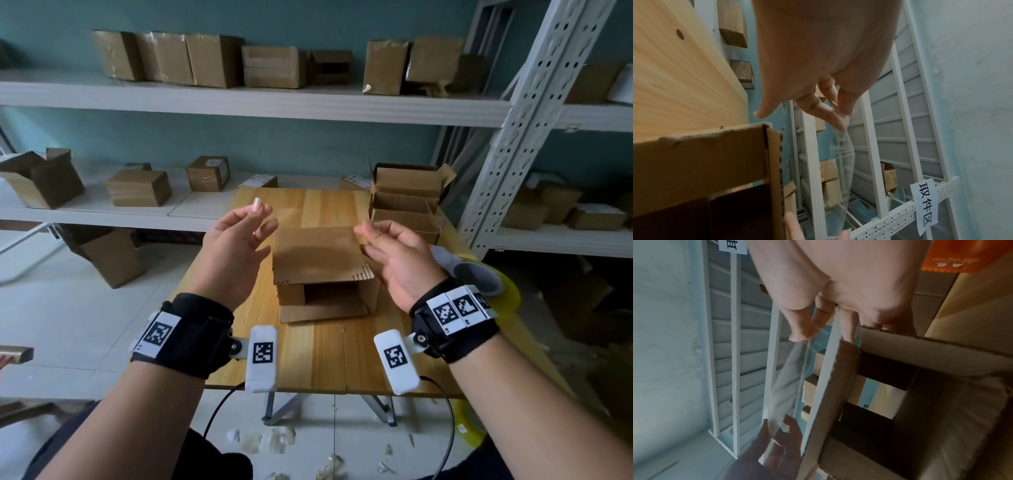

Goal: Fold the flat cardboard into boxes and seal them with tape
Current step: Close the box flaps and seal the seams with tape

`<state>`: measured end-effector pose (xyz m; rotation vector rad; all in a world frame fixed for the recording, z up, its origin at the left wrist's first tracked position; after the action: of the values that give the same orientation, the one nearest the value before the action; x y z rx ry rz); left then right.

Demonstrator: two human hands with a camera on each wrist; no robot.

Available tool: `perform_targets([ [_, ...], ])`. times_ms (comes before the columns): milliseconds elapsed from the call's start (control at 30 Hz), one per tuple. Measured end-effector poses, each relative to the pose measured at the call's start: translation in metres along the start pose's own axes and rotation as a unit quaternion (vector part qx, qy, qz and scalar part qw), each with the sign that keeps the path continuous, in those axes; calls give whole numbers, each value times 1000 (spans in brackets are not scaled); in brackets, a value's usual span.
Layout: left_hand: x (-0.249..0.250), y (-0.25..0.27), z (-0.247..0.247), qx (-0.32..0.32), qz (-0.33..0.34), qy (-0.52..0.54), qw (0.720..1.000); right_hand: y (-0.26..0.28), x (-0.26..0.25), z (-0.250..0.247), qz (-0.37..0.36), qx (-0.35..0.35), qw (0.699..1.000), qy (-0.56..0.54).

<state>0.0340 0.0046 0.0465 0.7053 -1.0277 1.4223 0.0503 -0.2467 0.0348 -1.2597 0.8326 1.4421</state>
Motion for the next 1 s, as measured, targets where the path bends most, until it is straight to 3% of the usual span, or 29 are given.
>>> perform_targets([
  [233,12,-4,29,-108,11,147,983,-9,10,-2,-4,-13,998,64],
  [367,25,-10,30,-105,33,287,951,-10,12,7,-8,1,985,175],
  [500,40,-12,18,-96,71,316,941,-5,9,3,-1,57,952,302],
  [567,40,-12,8,-81,86,317,941,-4,10,-4,41,81,944,317],
  [733,29,-14,-16,-13,94,367,925,-4,33,-11,185,29,963,191],
  [833,20,-18,-29,-4,93,445,891,-5,39,-12,206,10,957,205],
  [1000,32,-21,-59,-42,154,578,800,0,37,-5,214,-27,956,201],
])
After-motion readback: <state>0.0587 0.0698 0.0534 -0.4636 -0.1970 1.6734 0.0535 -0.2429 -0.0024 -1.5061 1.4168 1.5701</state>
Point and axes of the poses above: each hand's wrist, its own y-axis away from the middle knuckle, its own z-axis out of the palm, x = y × z, the point moved 8 cm from there along -y, towards the middle knuckle, and after that the axes turned 13 degrees about -x, right-handed, at the moved point
